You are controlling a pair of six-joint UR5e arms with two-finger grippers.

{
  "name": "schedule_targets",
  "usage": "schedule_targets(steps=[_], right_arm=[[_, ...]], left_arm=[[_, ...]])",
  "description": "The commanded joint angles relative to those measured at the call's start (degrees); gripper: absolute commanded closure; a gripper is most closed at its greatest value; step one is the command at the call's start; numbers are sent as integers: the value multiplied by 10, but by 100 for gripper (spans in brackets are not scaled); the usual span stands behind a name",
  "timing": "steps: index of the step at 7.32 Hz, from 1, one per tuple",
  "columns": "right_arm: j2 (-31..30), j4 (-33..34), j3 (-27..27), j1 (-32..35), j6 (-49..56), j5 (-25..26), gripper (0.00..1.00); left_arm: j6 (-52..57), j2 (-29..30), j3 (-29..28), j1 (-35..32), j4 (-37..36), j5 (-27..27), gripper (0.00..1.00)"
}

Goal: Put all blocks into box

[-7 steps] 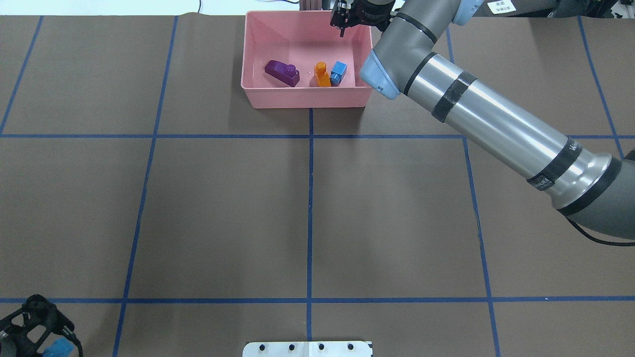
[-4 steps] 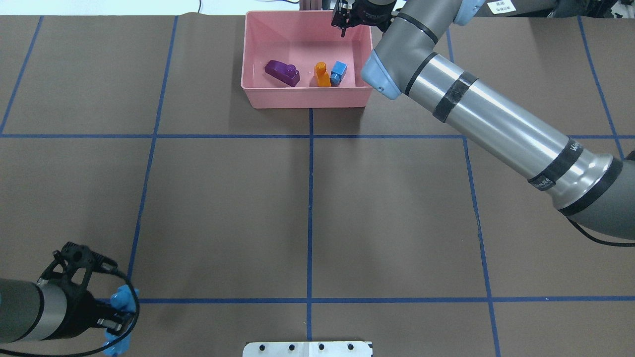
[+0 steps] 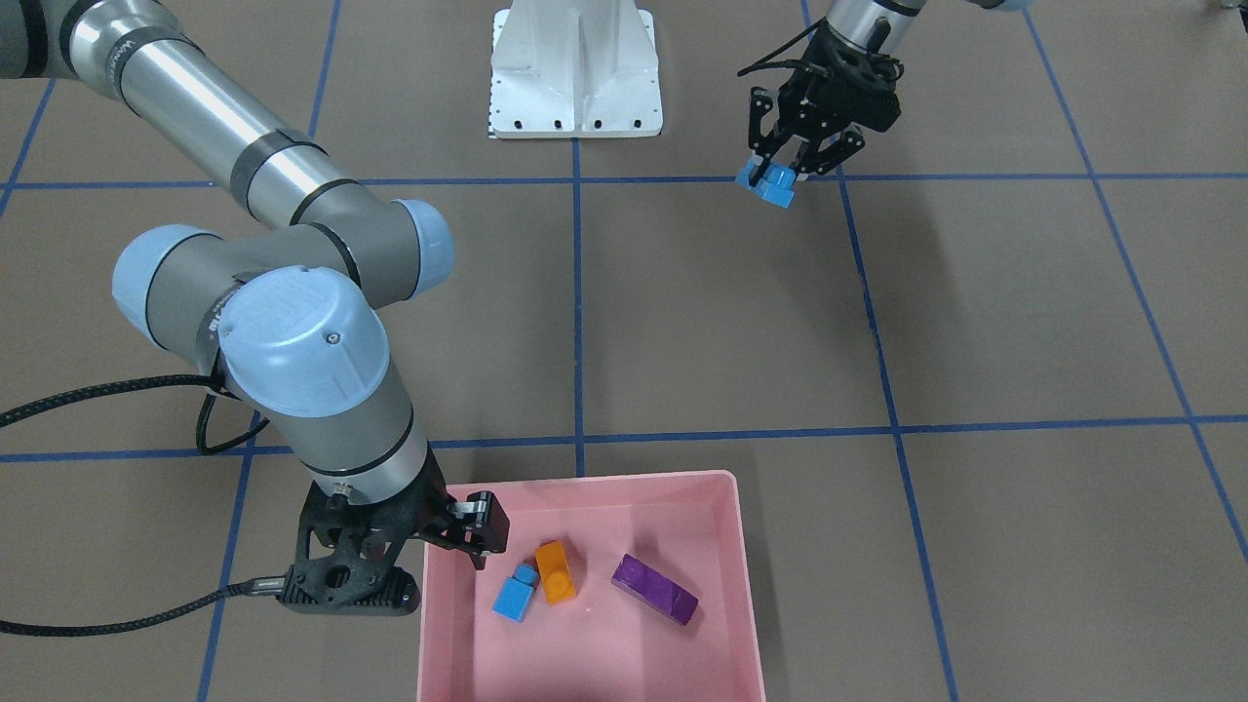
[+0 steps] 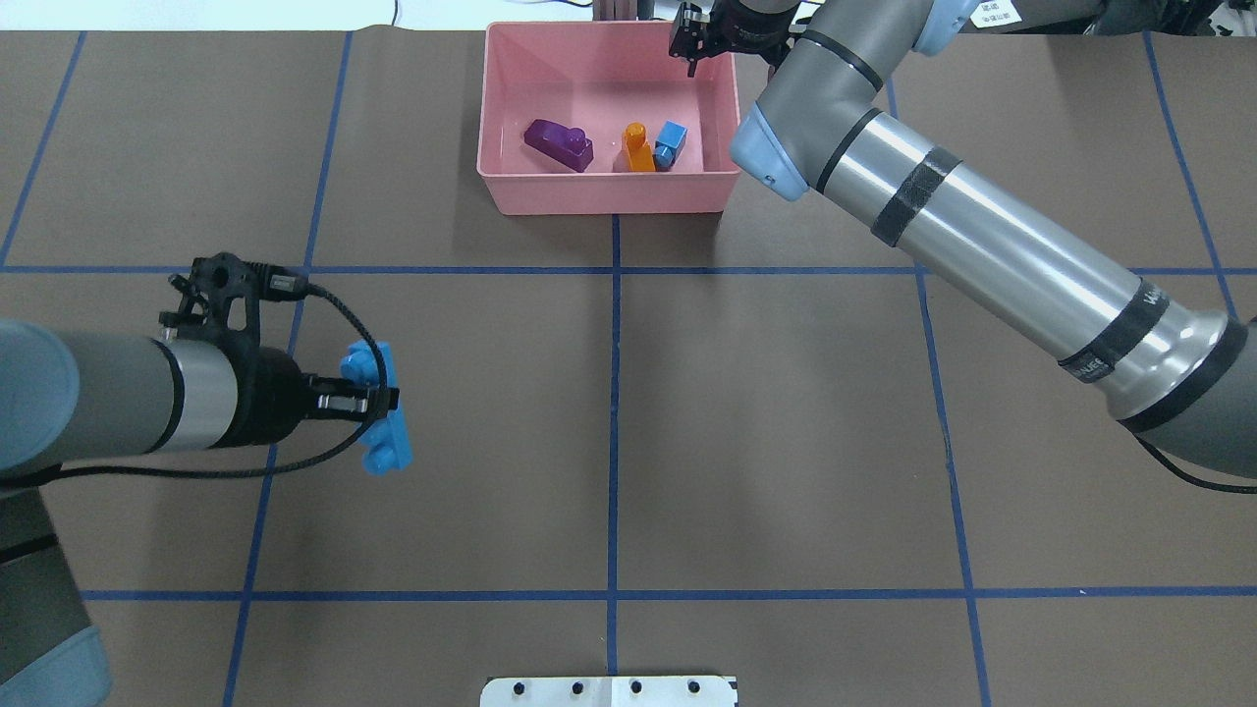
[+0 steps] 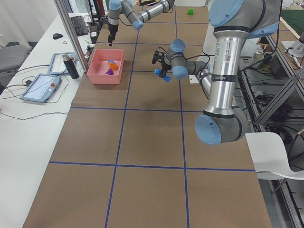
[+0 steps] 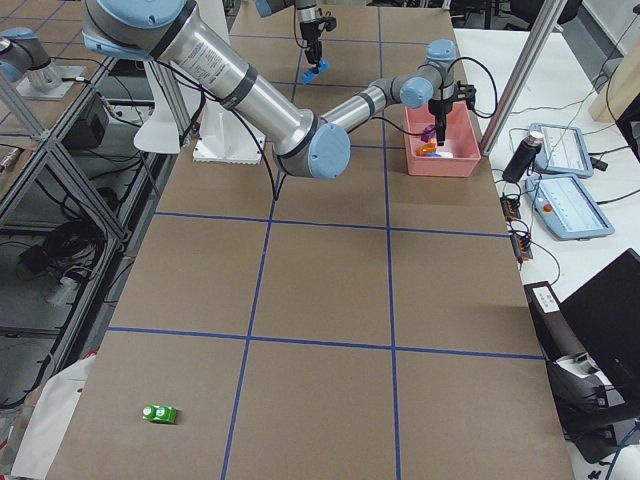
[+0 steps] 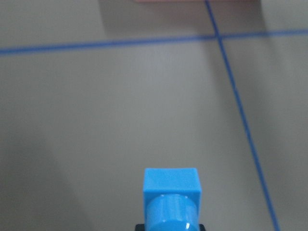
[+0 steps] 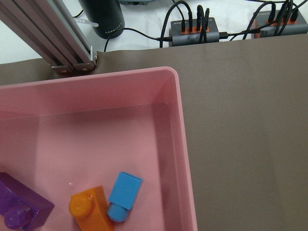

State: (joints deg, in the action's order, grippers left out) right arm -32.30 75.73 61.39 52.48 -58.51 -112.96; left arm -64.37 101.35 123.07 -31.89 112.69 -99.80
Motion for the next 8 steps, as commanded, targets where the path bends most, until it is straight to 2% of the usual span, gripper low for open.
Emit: schedule_targets(steps=[1,2,3,6,7,8], right_arm=[[-7,0,3,3,11,-1,0],[-8,0,3,4,12,-1,0],[-9,0,3,5,12,0,0],[-15,0,3,13,30,-5,0],[-21,0,11,15,30,-6,0],[-41,2,40,19,36,-7,0]], left_arm=[[-42,144,-121,-88,1,0,100],[-48,230,-209,-122,0,0,100],[-49,290,-297,-154,1,-1,100],[-49,443,-563,-208,4,-4,100],[-48,458,-609,-208,9,-4,100],[-46,470,-634,-206,9,-6,89]])
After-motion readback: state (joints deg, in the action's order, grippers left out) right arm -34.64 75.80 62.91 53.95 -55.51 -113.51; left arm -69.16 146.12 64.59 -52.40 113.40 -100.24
